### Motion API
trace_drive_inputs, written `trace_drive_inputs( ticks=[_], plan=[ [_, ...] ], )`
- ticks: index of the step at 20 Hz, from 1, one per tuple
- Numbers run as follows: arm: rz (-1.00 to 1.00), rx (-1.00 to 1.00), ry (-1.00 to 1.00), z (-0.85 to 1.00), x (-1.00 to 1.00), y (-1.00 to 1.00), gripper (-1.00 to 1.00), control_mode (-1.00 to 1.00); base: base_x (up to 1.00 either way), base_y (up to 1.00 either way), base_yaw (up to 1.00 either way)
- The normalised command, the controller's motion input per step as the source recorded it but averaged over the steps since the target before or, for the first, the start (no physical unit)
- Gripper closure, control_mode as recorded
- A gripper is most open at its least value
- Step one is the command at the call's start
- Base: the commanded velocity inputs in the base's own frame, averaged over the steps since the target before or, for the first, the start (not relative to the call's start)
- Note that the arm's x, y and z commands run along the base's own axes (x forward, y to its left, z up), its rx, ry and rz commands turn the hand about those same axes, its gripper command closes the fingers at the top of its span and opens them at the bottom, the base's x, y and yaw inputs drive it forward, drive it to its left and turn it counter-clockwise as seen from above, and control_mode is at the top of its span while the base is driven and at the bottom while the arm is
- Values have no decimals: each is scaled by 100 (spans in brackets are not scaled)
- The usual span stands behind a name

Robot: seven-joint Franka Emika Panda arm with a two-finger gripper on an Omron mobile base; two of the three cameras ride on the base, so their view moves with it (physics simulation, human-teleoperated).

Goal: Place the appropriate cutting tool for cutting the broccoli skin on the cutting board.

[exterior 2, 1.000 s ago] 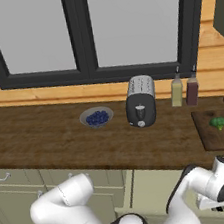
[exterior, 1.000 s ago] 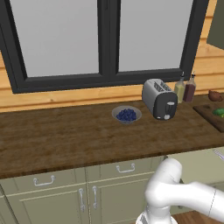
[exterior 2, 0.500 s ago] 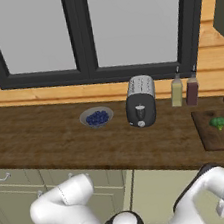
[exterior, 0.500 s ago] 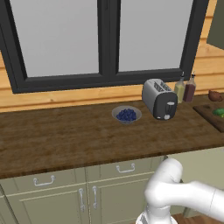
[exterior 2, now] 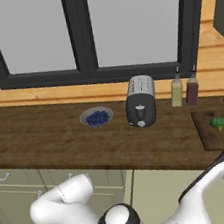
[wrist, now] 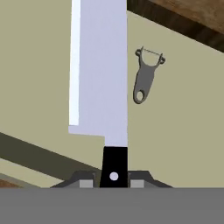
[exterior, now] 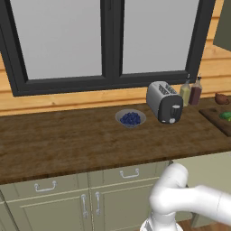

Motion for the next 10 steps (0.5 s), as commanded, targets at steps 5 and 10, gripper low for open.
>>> trace_drive_inputs(
  ticks=[5,10],
  plan=[
    [5,-6,-6,100,47,14,100,-100,0,0,0],
    [4,-3,0,83,76,28,100,-100,0,0,0]
  ],
)
